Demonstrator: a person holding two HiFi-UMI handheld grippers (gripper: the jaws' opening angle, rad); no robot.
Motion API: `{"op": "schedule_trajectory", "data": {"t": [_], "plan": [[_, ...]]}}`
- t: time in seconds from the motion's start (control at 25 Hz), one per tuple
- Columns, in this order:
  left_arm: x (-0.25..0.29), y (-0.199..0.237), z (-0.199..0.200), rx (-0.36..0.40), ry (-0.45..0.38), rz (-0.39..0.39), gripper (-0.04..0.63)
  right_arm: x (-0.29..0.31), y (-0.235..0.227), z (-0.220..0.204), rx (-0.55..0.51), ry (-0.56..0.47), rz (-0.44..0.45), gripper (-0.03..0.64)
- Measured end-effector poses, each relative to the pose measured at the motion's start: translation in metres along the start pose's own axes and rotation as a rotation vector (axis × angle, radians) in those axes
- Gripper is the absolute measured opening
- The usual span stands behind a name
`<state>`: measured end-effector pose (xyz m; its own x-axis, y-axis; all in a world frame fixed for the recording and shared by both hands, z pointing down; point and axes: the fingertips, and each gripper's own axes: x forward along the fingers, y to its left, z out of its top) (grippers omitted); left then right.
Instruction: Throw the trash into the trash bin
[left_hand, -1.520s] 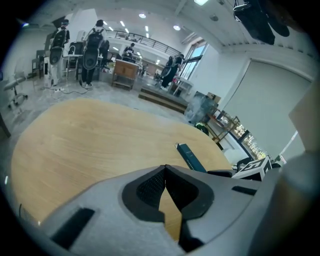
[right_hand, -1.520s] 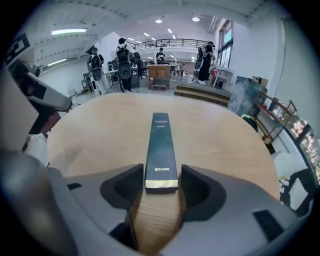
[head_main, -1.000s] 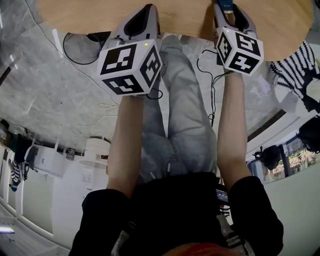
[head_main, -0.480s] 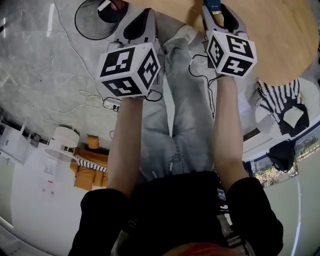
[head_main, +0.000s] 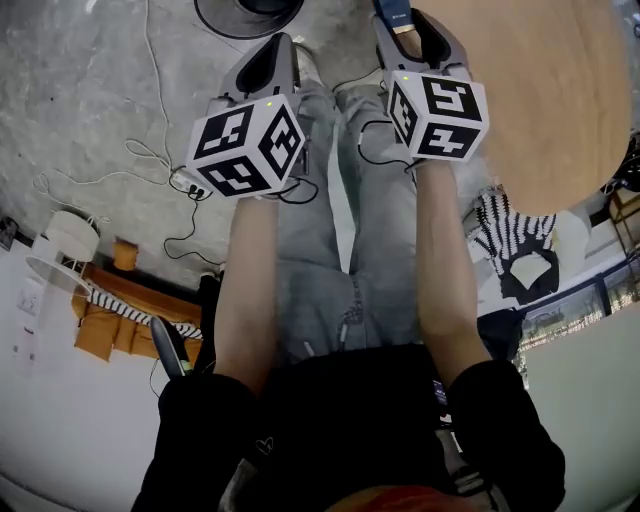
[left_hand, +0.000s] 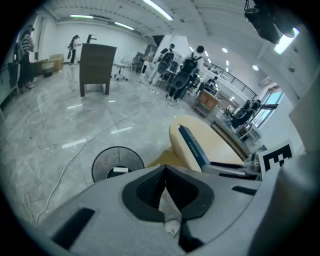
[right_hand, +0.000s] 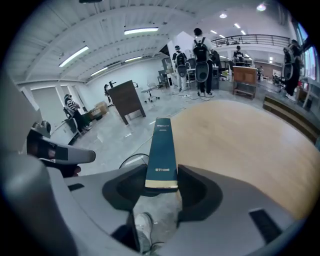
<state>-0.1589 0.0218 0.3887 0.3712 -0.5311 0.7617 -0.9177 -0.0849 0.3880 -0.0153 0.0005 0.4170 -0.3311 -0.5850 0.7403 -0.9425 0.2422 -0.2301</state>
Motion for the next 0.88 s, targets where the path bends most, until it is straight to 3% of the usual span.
{"op": "schedule_trajectory", "data": {"t": [0.36, 0.52, 0.88], "plan": [[-0.006, 0.092, 0.016, -0.104, -0.05, 0.058, 0.006, 0.082, 0.088, -0.018, -0.096, 0.125, 0.118, 0.193], [-0.011, 0.121, 0.008, -0.158, -0.034, 0.081, 0.006, 0.108, 0.109, -0.031, -0.114, 0.186, 0.142, 0.193], [-0.014, 0.163, 0.001, -0.229, -0.023, 0.111, 0.006, 0.147, 0.134, -0.057, -0.001, 0.247, 0.18, 0.206]]}}
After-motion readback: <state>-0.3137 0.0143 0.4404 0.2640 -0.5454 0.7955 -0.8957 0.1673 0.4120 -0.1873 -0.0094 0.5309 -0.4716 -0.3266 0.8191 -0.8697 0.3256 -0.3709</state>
